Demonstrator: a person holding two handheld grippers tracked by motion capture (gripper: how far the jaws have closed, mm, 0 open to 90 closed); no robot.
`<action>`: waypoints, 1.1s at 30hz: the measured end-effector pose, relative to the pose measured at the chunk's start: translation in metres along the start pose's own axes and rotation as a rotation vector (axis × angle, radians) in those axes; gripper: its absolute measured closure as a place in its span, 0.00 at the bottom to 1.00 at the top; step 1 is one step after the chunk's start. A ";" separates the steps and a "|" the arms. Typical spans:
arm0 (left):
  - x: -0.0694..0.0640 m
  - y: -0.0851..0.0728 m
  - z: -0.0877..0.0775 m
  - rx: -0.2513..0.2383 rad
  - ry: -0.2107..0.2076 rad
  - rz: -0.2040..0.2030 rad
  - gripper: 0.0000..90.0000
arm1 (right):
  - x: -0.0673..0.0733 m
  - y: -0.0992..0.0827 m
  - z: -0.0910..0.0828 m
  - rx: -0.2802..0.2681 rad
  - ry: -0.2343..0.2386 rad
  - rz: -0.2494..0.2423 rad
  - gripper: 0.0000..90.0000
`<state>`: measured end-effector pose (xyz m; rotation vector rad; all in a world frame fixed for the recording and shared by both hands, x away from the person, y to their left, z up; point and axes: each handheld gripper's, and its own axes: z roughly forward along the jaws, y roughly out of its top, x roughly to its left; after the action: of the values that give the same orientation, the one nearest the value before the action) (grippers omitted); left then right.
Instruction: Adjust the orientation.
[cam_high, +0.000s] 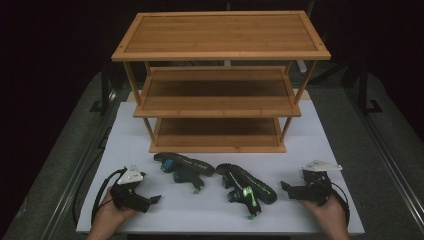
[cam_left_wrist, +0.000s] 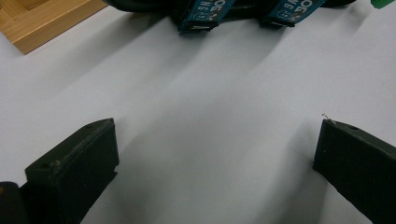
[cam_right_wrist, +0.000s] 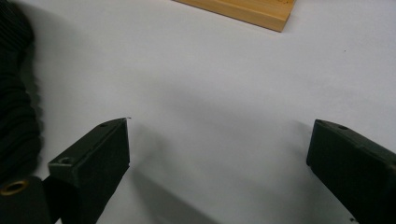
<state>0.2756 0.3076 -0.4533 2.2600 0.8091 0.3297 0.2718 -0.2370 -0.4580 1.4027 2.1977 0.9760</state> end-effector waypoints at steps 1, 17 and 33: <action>0.000 0.000 0.000 0.000 0.000 0.000 0.00 | 0.002 0.000 0.000 0.007 -0.011 -0.010 0.06; -0.005 -0.001 -0.004 -0.007 -0.011 -0.026 0.00 | 0.001 -0.002 -0.002 0.016 -0.026 -0.042 0.06; -0.041 0.019 -0.011 -0.146 -0.074 0.059 0.34 | 0.001 -0.002 -0.001 0.015 -0.025 -0.040 0.06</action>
<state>0.2479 0.2772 -0.4319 2.1486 0.6599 0.3197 0.2687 -0.2370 -0.4586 1.3651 2.2104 0.9249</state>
